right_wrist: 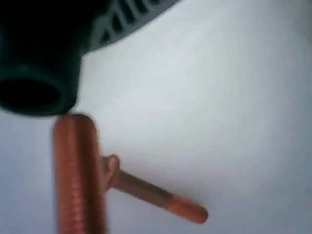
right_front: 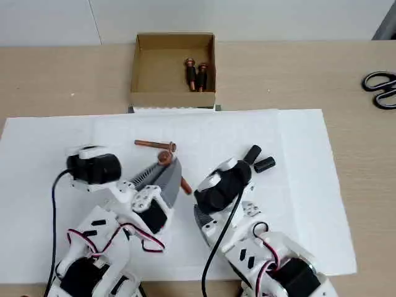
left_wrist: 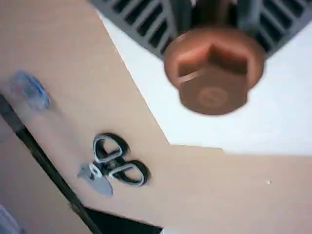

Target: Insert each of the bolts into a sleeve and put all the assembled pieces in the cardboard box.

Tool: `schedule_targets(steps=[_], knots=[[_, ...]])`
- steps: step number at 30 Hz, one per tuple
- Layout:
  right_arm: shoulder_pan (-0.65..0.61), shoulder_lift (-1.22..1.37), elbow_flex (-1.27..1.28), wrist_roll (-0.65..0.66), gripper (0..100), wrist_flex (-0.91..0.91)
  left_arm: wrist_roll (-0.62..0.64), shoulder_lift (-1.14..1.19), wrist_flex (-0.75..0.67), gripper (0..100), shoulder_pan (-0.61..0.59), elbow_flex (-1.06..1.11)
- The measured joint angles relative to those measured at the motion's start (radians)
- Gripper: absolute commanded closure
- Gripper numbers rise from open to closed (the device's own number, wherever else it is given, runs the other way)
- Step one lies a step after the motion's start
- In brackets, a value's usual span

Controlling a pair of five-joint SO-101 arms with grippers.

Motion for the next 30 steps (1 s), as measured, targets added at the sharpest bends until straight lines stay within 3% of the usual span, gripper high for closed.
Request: schedule_targets(steps=[7, 30], knots=[[-0.064, 0.000, 0.000, 0.000, 99.5, 0.009, 0.002, -0.021, 0.002, 100, 0.023, -0.002], [-0.066, -0.094, 0.035, 0.000, 99.5, 0.063, 0.000, -0.038, 0.049, 100, 0.023, 0.041]])
